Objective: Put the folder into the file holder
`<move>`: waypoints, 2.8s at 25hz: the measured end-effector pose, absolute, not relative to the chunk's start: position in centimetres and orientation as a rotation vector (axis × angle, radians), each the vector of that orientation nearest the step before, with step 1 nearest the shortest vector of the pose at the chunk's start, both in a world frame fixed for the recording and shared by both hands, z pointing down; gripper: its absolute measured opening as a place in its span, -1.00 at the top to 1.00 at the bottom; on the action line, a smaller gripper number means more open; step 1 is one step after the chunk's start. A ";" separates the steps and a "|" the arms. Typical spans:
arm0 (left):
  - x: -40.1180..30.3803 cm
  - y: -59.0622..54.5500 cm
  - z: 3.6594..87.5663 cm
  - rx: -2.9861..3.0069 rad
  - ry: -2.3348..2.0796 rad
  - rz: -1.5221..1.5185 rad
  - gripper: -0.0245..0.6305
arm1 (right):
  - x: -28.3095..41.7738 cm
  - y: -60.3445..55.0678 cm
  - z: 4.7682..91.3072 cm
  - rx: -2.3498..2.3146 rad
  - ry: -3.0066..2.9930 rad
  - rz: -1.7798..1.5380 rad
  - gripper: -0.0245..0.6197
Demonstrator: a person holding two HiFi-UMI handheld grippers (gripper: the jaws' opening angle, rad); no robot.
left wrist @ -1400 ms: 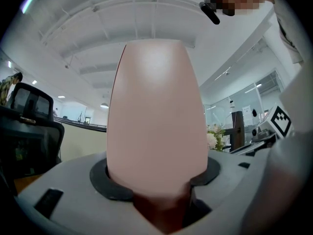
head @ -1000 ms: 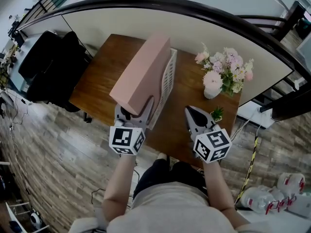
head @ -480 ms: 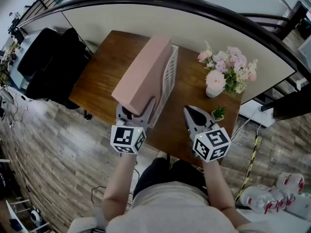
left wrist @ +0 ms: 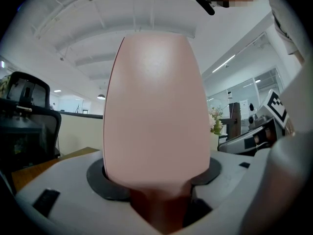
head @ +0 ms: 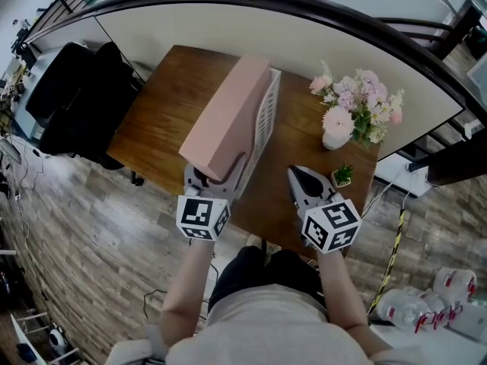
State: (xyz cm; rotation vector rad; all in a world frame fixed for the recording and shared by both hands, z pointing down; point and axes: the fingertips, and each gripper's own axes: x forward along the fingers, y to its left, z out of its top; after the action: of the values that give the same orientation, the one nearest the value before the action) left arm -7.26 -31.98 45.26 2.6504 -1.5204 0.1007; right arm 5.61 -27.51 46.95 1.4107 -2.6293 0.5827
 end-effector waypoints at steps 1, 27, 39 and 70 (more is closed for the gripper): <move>-7.2 -32.0 45.5 2.647 -1.520 0.111 -0.05 | 5.6 -27.5 47.0 1.412 -2.629 0.584 0.90; -8.2 -31.5 46.3 2.480 -1.559 0.074 -0.55 | 5.3 -26.0 46.8 1.399 -2.646 0.580 0.90; -8.6 -29.1 44.9 2.436 -1.558 -0.001 -0.53 | 5.3 -25.3 44.8 1.388 -2.675 0.507 0.90; -6.5 -22.5 44.4 2.521 -1.448 0.046 0.32 | 5.4 -22.2 44.8 1.341 -2.666 0.469 0.90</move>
State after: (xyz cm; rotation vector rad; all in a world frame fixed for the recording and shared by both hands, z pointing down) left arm -6.52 -22.49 44.40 2.5210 -1.4484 0.0462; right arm 5.38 -22.16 44.77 1.3406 -2.6657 0.4690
